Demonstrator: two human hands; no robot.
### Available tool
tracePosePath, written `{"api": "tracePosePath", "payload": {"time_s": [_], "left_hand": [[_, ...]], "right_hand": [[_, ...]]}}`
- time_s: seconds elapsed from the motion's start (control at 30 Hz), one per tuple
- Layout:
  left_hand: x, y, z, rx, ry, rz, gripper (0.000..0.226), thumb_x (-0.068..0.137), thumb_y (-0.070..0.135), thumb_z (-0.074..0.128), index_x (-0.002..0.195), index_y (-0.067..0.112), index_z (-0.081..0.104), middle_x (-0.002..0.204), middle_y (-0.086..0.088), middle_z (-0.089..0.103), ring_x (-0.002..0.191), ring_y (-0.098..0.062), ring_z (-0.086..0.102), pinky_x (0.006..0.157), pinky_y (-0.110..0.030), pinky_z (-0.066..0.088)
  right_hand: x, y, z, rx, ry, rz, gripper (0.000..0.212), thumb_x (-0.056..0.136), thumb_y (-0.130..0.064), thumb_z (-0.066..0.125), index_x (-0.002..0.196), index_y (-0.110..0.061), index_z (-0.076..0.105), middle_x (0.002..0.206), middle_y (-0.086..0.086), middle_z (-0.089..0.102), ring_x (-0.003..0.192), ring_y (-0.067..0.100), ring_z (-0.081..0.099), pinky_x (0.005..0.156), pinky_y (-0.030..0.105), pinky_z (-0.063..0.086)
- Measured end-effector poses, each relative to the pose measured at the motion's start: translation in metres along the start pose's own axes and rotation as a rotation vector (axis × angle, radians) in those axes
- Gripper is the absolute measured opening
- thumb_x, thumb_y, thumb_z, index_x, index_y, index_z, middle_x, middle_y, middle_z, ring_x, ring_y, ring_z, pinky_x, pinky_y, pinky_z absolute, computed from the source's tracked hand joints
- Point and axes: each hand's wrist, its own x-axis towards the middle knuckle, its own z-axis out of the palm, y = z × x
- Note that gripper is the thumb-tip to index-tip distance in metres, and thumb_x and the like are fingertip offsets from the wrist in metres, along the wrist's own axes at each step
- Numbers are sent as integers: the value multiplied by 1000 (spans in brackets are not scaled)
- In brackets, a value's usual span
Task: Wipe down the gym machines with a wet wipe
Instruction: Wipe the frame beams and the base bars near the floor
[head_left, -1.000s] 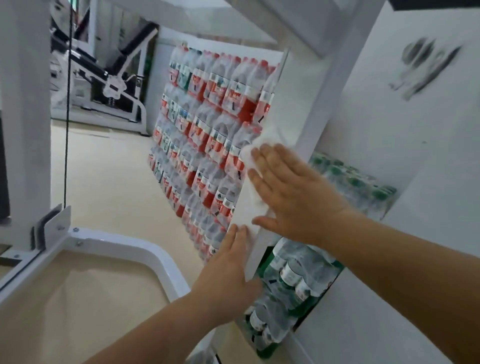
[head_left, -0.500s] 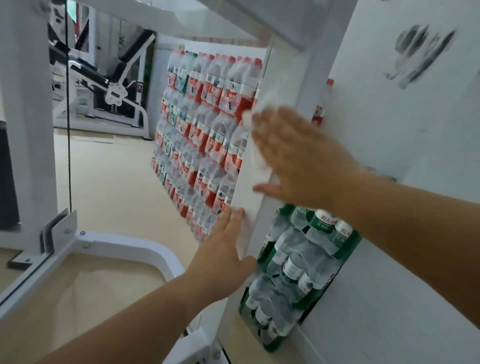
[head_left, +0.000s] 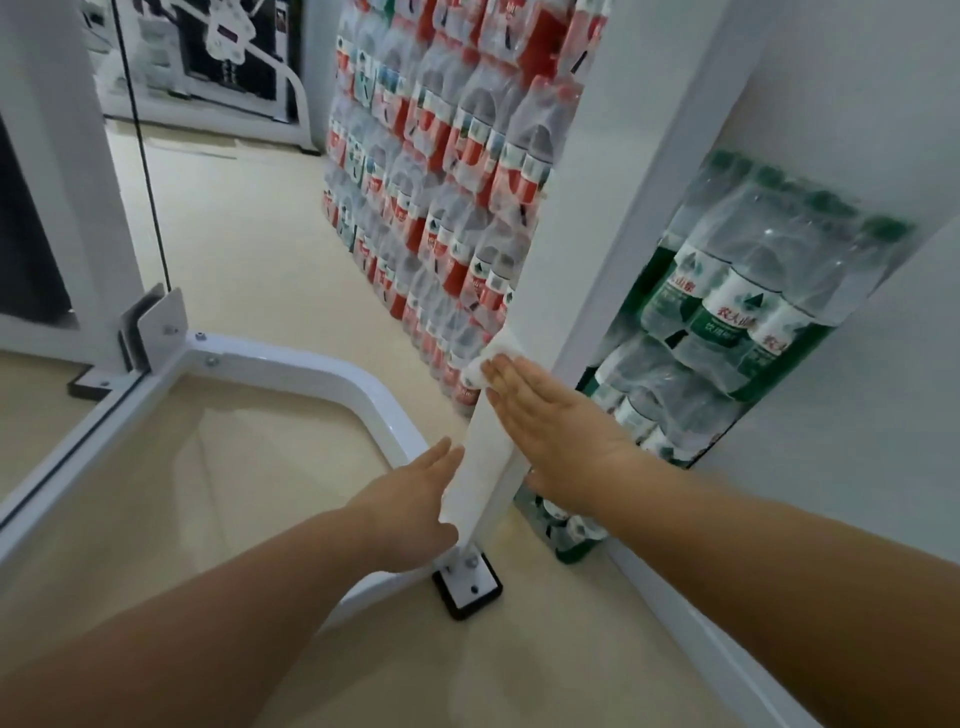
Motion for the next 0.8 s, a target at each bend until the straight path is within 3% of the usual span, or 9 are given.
{"api": "tracePosePath", "payload": {"time_s": [0.13, 0.2, 0.3, 0.47, 0.53, 0.6, 0.67, 0.8], "left_hand": [[4, -25, 27, 152, -107, -78, 88, 95, 43, 53, 161, 26, -2, 168, 5, -10, 150, -22, 26, 120, -42, 27], [3, -37, 42, 227, -158, -121, 84, 95, 45, 52, 161, 23, 3, 169, -2, -1, 150, -26, 25, 121, -46, 24], [-1, -56, 67, 339, -235, -165, 83, 93, 45, 53, 160, 21, 8, 168, -5, 4, 150, -27, 22, 120, -49, 23], [-21, -98, 103, 473, -313, -321, 83, 88, 47, 49, 158, 18, 15, 167, -3, 9, 144, -28, 30, 112, -54, 30], [-30, -110, 116, 504, -313, -327, 88, 88, 45, 51, 159, 14, 9, 168, -5, -2, 147, -32, 23, 111, -57, 30], [-36, -116, 124, 480, -290, -311, 91, 89, 45, 52, 159, 11, 5, 168, -6, -7, 150, -35, 14, 113, -56, 29], [-36, -116, 128, 424, -246, -304, 91, 90, 47, 53, 159, 10, 6, 168, -6, -6, 150, -35, 12, 115, -54, 28], [-39, -123, 137, 446, -144, -250, 89, 90, 55, 50, 158, 12, 12, 168, -8, 1, 147, -35, 16, 115, -53, 27]], "right_hand": [[7, 21, -4, -23, 34, 150, 93, 101, -60, 6, 151, 17, -12, 159, 39, -16, 151, 52, -12, 124, 57, -6], [16, -1, 0, -22, -20, 176, 91, 102, -56, 12, 151, 18, -10, 158, 42, -16, 150, 55, -13, 124, 59, -6], [35, -67, 20, -18, -112, 89, 86, 105, -50, 23, 153, 14, -9, 158, 40, -18, 148, 57, -16, 120, 63, -14], [65, -174, 52, 63, -303, -113, 96, 101, -61, 33, 157, 6, -5, 163, 33, -16, 147, 55, -20, 113, 68, -21], [69, -205, 55, 75, -382, -163, 95, 100, -57, 43, 159, 2, -1, 163, 32, -15, 146, 56, -21, 109, 72, -23], [70, -218, 57, 74, -358, -170, 92, 101, -53, 44, 160, 1, -1, 164, 31, -14, 148, 54, -20, 109, 71, -25], [66, -212, 63, 61, -305, -162, 91, 102, -52, 44, 159, 2, -3, 164, 30, -14, 149, 52, -19, 103, 72, -27], [62, -206, 70, 51, -254, -195, 89, 103, -52, 37, 157, 7, -2, 163, 35, -11, 148, 57, -17, 111, 71, -21]]}}
